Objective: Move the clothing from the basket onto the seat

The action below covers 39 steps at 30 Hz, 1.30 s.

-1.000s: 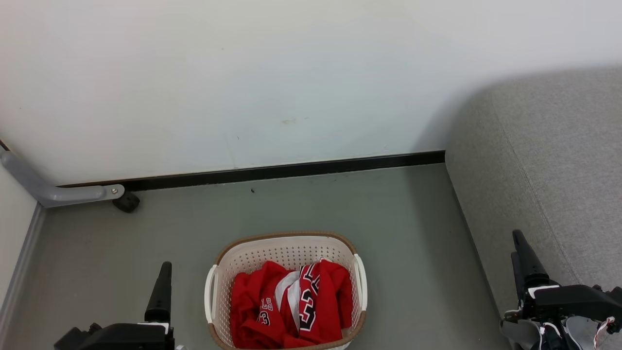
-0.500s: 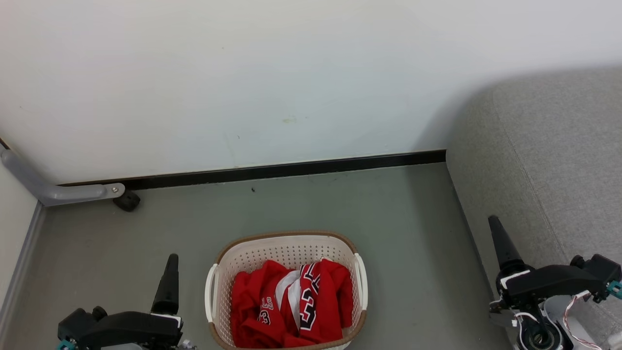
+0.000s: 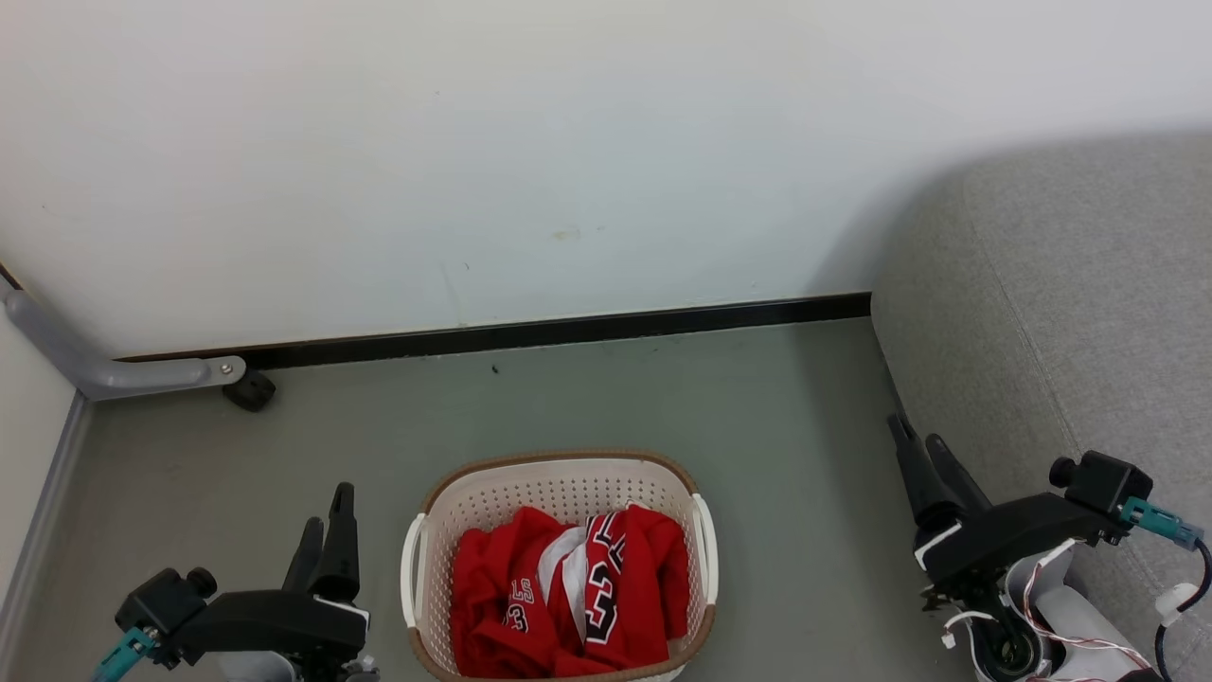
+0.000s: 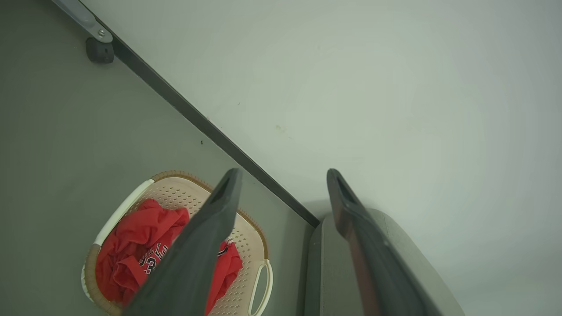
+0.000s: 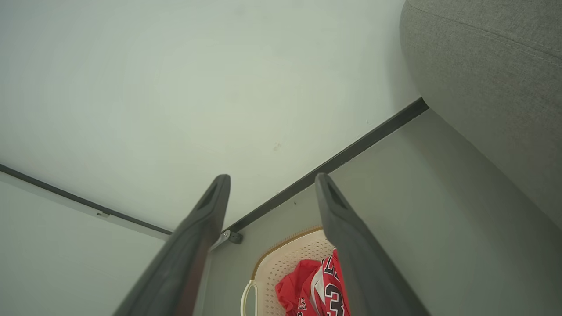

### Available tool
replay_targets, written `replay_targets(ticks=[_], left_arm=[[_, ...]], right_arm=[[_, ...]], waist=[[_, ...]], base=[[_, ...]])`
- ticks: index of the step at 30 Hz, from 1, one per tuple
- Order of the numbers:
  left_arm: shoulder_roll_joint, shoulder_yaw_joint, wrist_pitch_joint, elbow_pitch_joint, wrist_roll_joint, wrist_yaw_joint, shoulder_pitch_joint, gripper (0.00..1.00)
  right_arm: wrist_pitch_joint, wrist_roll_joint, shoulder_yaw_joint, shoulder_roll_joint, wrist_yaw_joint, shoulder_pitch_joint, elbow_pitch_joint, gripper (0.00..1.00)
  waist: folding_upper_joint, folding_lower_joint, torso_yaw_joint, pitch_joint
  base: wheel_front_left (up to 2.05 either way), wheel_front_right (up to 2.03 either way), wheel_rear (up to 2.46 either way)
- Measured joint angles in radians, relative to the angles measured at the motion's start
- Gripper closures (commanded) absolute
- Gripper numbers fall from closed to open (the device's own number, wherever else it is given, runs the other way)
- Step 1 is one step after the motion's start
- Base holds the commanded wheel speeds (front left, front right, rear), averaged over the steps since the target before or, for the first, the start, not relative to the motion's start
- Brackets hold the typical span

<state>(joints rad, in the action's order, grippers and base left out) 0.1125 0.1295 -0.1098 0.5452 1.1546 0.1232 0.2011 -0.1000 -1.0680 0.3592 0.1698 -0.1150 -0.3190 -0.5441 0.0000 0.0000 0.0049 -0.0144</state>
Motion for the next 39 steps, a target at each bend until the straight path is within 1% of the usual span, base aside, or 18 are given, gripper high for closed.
replay_targets(ticks=[8, 15, 16, 23, 29, 34, 39], left_arm=[[0.015, 0.016, -0.03, 0.029, -0.134, 0.0, 0.019, 0.0], [0.027, 0.048, -0.054, 0.051, -0.27, -0.015, 0.021, 0.0], [0.027, 0.048, -0.054, 0.051, -0.27, -0.015, 0.021, 0.0], [0.046, 0.072, -0.079, 0.069, -0.402, -0.036, 0.031, 0.0], [0.051, 0.084, -0.104, 0.087, -0.503, -0.044, 0.044, 0.0], [0.052, 0.086, -0.122, 0.095, -0.575, -0.062, 0.045, 0.0], [0.053, 0.083, -0.139, 0.11, -0.638, -0.063, 0.062, 0.0]], right_arm=[[-0.034, 0.098, 0.094, 0.026, -0.001, -0.048, -0.049, 0.0], [-0.061, 0.174, 0.163, 0.039, -0.001, -0.087, -0.097, 0.0], [-0.061, 0.174, 0.163, 0.039, -0.001, -0.087, -0.097, 0.0], [-0.088, 0.25, 0.213, 0.044, -0.004, -0.128, -0.152, 0.0], [-0.109, 0.312, 0.256, 0.058, -0.006, -0.164, -0.198, 0.0], [-0.131, 0.363, 0.284, 0.059, -0.008, -0.187, -0.224, 0.0], [-0.148, 0.407, 0.305, 0.07, -0.008, -0.215, -0.252, 0.0]], waist=[[0.0, 0.0, 0.002, 0.002], [0.0, 0.0, 0.004, 0.003], [0.0, 0.0, 0.004, 0.003], [0.0, 0.0001, 0.004, 0.005], [0.0, 0.0, 0.004, 0.005], [0.0, 0.0001, 0.003, 0.006], [0.0, 0.0, 0.003, 0.005]], base=[[0.0, 0.0, 0.0], [0.0, 0.0, 0.0], [0.0, 0.0, 0.0], [0.0, 0.0, 0.0], [0.0, 0.0, 0.0], [0.0, 0.0, 0.0], [0.0, 0.0, 0.0]])
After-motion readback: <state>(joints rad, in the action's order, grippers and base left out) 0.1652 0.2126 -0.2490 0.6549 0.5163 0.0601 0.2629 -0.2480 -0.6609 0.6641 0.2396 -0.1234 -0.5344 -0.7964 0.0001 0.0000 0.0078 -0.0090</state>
